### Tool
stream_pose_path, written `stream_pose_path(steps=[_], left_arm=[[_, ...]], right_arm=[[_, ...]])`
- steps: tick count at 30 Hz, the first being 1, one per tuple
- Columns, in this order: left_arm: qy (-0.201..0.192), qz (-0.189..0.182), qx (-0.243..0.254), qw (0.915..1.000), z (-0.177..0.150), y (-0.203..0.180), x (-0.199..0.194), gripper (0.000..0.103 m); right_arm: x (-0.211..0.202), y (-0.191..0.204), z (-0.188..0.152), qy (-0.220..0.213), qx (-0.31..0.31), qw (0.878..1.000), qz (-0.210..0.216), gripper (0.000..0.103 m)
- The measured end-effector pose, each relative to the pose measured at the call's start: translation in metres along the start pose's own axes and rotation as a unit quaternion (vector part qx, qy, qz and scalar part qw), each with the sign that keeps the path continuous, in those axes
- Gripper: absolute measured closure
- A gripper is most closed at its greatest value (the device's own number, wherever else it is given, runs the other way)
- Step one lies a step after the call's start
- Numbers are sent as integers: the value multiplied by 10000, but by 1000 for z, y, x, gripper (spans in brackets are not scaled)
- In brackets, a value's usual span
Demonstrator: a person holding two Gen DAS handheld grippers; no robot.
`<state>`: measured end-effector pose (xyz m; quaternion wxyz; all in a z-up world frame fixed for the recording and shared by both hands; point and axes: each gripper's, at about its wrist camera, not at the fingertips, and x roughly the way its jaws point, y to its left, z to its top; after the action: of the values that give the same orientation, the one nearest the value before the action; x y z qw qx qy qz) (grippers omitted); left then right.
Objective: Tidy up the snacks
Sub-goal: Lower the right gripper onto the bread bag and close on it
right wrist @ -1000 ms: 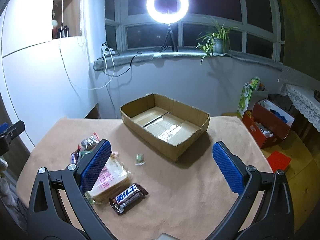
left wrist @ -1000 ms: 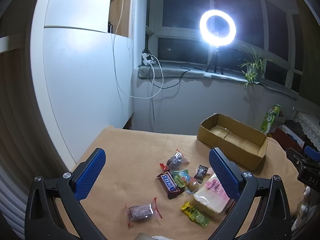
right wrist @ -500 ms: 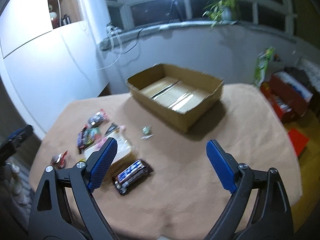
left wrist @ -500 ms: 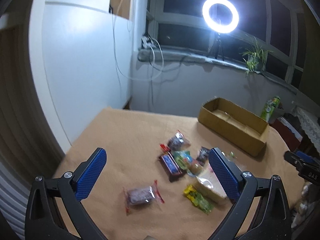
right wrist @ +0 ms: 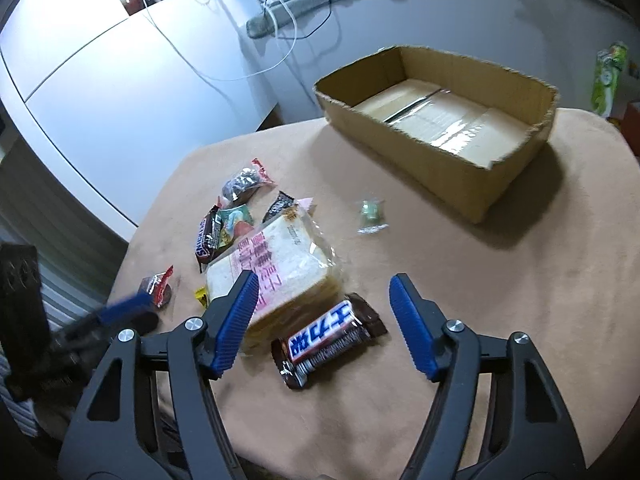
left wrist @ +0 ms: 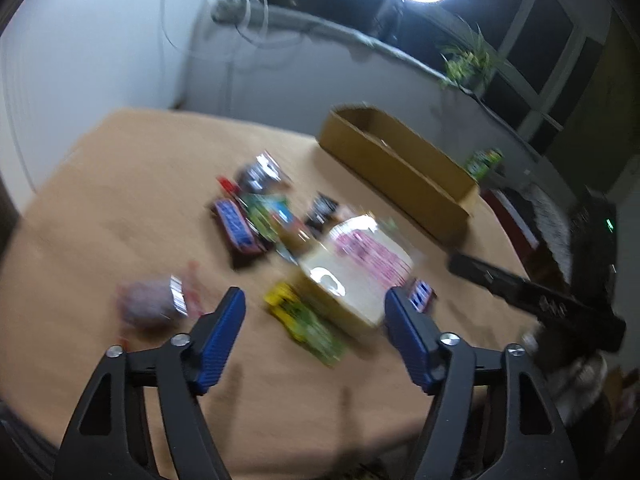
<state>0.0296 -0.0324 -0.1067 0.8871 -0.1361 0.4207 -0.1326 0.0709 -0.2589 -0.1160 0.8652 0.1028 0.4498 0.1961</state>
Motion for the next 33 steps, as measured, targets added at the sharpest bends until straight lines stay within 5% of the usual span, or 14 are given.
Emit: stream_pose_path(steps=[11,33], left_arm=[[675,-559,-151,9960,-9,-14,35,48],[434,-39,418,9982,-4,-19,49,48]], right_arm=[[47,0,24,676,-170,9969,376,41],[57,10,18,997,-468,9929,450,64]])
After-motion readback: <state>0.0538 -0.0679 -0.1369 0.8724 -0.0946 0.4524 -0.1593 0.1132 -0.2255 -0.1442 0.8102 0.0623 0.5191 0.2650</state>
